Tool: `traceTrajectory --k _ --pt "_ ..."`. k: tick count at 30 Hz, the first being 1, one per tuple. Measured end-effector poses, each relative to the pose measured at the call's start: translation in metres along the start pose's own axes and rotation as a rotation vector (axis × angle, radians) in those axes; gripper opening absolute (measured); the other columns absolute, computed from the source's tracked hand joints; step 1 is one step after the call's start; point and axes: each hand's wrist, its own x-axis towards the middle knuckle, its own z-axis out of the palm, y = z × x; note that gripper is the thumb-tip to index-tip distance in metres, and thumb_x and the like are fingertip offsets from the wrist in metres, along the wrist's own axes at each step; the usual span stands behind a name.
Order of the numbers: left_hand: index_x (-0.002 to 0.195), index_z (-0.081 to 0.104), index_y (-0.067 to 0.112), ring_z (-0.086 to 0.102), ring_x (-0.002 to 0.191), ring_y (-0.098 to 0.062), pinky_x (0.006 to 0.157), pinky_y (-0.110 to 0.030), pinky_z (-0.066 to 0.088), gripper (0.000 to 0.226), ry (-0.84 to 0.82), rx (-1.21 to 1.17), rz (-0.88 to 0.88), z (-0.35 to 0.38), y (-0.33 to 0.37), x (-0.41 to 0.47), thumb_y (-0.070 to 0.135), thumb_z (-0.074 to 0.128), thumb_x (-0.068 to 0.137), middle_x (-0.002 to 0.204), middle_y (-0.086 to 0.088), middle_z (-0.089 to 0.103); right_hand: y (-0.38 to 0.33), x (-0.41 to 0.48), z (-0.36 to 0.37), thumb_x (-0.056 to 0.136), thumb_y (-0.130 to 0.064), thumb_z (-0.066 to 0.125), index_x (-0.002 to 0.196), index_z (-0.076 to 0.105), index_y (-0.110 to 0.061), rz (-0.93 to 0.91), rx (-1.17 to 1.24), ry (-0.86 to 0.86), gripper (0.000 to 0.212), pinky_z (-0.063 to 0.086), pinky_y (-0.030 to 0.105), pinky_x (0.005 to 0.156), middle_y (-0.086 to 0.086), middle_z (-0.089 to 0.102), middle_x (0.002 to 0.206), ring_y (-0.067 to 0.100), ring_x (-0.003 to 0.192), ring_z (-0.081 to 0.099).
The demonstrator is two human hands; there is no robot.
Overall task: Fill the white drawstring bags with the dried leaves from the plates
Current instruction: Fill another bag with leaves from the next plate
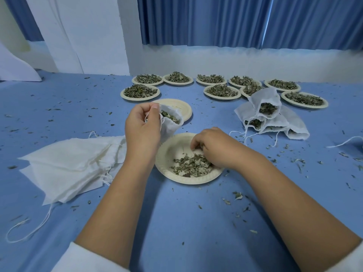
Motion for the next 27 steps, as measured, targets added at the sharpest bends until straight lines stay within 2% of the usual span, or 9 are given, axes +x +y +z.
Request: traceTrajectory --k 4,6,8,10,13,15,21,24,27 --pt "0.088 0.063 0.025 0.052 0.058 0.004 0.056 -0.009 0.041 0.012 -0.004 0.011 0.009 0.001 -0.001 0.0 0.026 0.056 0.097 0.072 0.012 0.06 -0.006 -0.006 -0.005 0.092 0.001 0.036 0.097 0.07 -0.03 0.005 0.172 -0.083 0.046 0.053 0.037 0.088 -0.004 0.063 0.115 0.018 0.099 0.061" --pt "0.09 0.064 0.024 0.053 0.059 0.004 0.057 -0.009 0.041 0.011 -0.005 0.024 0.006 0.001 -0.001 0.0 0.027 0.056 0.097 0.074 0.011 0.061 -0.005 -0.008 -0.01 0.092 -0.003 0.039 0.09 0.07 -0.029 -0.014 0.231 -0.091 0.04 0.054 0.024 0.073 -0.006 0.067 0.098 0.009 0.08 0.062" --pt "0.091 0.064 0.023 0.052 0.059 0.003 0.056 -0.009 0.041 0.011 -0.005 0.025 0.005 0.001 -0.002 0.0 0.026 0.056 0.097 0.075 0.011 0.061 -0.003 -0.01 -0.014 0.091 -0.011 0.048 0.089 0.068 -0.028 -0.041 0.236 -0.051 0.027 0.044 0.014 0.058 -0.013 0.062 0.084 0.001 0.068 0.056" --pt "0.09 0.064 0.023 0.052 0.059 0.003 0.056 -0.01 0.041 0.011 -0.006 0.026 0.006 0.001 -0.002 0.0 0.027 0.056 0.097 0.074 0.011 0.06 0.0 -0.011 -0.016 0.089 -0.027 0.061 0.094 0.065 -0.03 -0.047 0.215 -0.039 0.007 0.046 0.018 0.071 -0.017 0.06 0.094 0.002 0.085 0.058" --pt "0.089 0.064 0.024 0.051 0.058 0.002 0.054 -0.01 0.04 0.011 -0.009 0.028 0.004 0.002 -0.002 -0.001 0.027 0.056 0.096 0.071 0.012 0.059 0.001 -0.012 -0.015 0.077 -0.051 0.075 0.108 0.062 -0.038 -0.031 0.186 -0.149 0.036 0.047 0.027 0.088 -0.017 0.057 0.112 0.004 0.102 0.056" --pt "0.09 0.065 0.023 0.051 0.057 0.003 0.053 -0.009 0.04 0.011 -0.005 0.028 -0.001 0.002 -0.002 -0.001 0.028 0.057 0.096 0.071 0.013 0.059 -0.004 -0.014 -0.012 0.073 -0.05 0.08 0.113 0.062 -0.04 -0.051 0.179 -0.188 0.045 0.047 0.027 0.09 -0.017 0.056 0.116 0.004 0.105 0.053" --pt "0.092 0.065 0.024 0.053 0.062 0.002 0.056 -0.01 0.041 0.011 -0.004 0.038 -0.01 0.001 -0.002 0.0 0.029 0.057 0.096 0.075 0.012 0.06 -0.014 -0.011 0.0 0.084 -0.028 0.076 0.106 0.069 -0.034 -0.123 0.176 -0.103 0.024 0.048 0.036 0.092 -0.01 0.06 0.114 0.013 0.104 0.055" --pt "0.092 0.065 0.023 0.053 0.061 0.002 0.056 -0.009 0.04 0.011 -0.004 0.043 -0.009 0.001 -0.002 -0.001 0.029 0.057 0.096 0.076 0.011 0.061 -0.015 -0.012 0.0 0.084 -0.038 0.073 0.117 0.065 -0.036 -0.159 0.179 -0.107 0.033 0.045 0.031 0.097 -0.011 0.06 0.119 0.008 0.111 0.053" --pt "0.089 0.064 0.025 0.053 0.064 -0.001 0.057 -0.011 0.041 0.011 -0.007 0.041 -0.008 0.001 -0.001 -0.001 0.029 0.057 0.096 0.075 0.011 0.06 -0.019 -0.013 0.004 0.082 -0.046 0.074 0.121 0.063 -0.037 -0.168 0.139 -0.121 0.041 0.043 0.028 0.092 -0.01 0.057 0.115 0.009 0.11 0.051"
